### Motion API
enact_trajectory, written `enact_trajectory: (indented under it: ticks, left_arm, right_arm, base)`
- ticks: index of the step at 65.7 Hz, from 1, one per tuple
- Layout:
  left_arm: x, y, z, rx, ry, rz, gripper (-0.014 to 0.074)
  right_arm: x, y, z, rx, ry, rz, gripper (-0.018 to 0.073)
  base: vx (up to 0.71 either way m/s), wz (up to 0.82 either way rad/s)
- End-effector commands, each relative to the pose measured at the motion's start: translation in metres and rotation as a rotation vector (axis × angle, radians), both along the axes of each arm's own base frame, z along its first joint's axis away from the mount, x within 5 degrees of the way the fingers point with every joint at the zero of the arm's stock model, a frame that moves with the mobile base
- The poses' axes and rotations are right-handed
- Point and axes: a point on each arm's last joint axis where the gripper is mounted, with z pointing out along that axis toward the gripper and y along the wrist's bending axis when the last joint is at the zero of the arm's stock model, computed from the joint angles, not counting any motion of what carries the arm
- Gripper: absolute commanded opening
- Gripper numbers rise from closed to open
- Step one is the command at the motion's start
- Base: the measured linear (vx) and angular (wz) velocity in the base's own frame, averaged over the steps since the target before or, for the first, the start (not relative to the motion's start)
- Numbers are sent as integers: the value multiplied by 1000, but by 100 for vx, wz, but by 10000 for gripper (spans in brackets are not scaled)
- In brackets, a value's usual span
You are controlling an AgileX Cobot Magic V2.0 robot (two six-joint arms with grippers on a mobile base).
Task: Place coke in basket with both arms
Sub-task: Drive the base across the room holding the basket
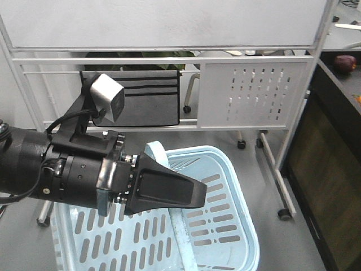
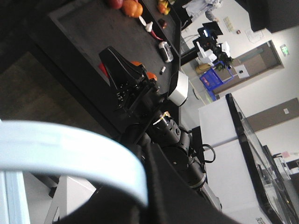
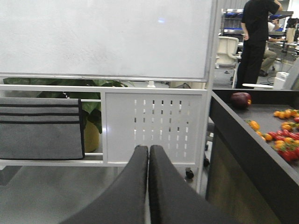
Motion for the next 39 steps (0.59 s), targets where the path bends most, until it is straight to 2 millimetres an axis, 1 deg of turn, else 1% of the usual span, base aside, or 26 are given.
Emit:
enact_trajectory:
  ticks: [1, 23, 39]
  left_arm:
    - [-7, 1, 23, -105, -18, -5, -6]
    - [-7, 1, 22, -104, -18, -5, -6]
    - [-7, 1, 23, -104, -18, -5, -6]
  right_arm:
    - [-1, 1, 4, -17, -72, 4, -5]
    - [-1, 1, 4, -17, -72, 4, -5]
    - [-1, 1, 4, -17, -72, 4, -5]
  base:
    - [24, 19]
    - [24, 22]
    - [22, 32]
